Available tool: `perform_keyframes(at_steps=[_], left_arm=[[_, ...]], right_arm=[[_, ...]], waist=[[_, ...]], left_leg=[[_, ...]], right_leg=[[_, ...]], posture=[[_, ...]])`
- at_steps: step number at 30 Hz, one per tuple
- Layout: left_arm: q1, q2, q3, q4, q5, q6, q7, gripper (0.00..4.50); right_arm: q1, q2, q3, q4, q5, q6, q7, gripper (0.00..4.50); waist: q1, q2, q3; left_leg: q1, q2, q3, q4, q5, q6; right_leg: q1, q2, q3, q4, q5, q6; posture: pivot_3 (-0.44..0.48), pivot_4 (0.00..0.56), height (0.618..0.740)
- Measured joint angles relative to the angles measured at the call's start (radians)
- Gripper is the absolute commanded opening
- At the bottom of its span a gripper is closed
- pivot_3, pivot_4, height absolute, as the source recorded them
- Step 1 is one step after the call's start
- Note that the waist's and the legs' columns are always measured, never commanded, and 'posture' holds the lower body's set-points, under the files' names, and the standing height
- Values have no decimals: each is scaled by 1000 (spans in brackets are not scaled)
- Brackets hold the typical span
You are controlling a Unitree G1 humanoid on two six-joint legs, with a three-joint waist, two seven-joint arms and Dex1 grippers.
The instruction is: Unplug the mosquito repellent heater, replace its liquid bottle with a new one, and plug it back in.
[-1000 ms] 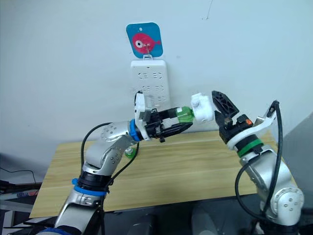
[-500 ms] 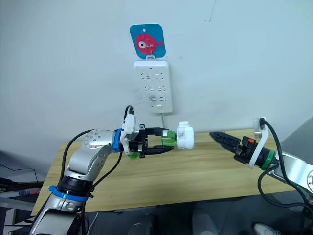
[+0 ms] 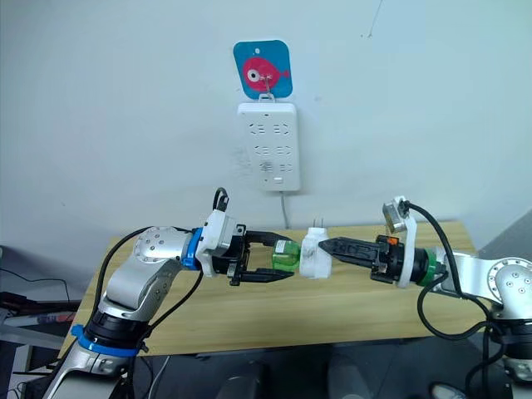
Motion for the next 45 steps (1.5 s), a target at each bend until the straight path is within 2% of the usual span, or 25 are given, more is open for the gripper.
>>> perform_keyframes(at_steps=[6,16,21,27,29,34,36,42,43,45], left_arm=[[9,-11,1,-29,-4,-2,21,2281],[27,-12,1,-39,-7,-7,23,2281],[32,-23,0,-46,-13,-21,25,2279],[45,-30,-17,-59,-9,-6,41,2278],[37,-15,-19,-80,-44,95,55,2276],[-134,72,-32,-60,-296,662,75,2271],[-182,68,-31,-16,-359,789,85,2271],[-206,19,0,24,-402,846,137,2270],[-205,19,3,19,-401,843,139,2620],[-166,35,3,-24,-350,735,134,3274]], right_arm=[[-20,37,28,-8,-1,3,-1,4500],[-23,31,38,-14,-1,22,9,4500],[-11,16,38,-14,-1,23,19,2982],[20,-1,38,-19,-1,17,36,3000],[21,-5,39,-19,-1,16,36,3000],[16,-20,55,-29,1,12,38,3000],[12,-29,55,-31,1,7,41,3000],[10,-45,43,-26,0,-16,47,3000],[9,-44,42,-26,0,-18,50,3000],[6,-42,47,-27,-1,-19,51,3000]], waist=[[7,0,0],[14,0,0],[22,0,0],[22,0,0],[22,0,0],[20,0,0],[21,-1,0],[21,-1,1],[21,-1,1],[19,-1,1]], left_leg=[[0,0,0,0,0,0],[0,0,0,0,0,0],[0,0,0,0,0,0],[0,0,0,0,0,0],[0,0,-1,0,0,0],[0,-1,-2,1,0,0],[-1,-1,-2,1,0,0],[-1,0,-2,1,0,0],[-1,0,-2,1,0,0],[0,0,0,0,0,0]], right_leg=[[0,0,0,0,0,0],[0,0,0,0,0,0],[0,0,0,0,0,0],[0,0,0,0,0,0],[0,0,0,0,0,0],[0,0,-1,1,0,0],[0,0,-1,1,0,0],[0,0,-1,-1,0,0],[0,0,-1,-1,0,0],[0,0,0,-1,0,0]], posture=[[26,155,732],[36,147,732],[41,144,732],[41,144,732],[43,145,732],[45,148,732],[45,151,732],[46,149,732],[46,149,732],[51,153,732]])
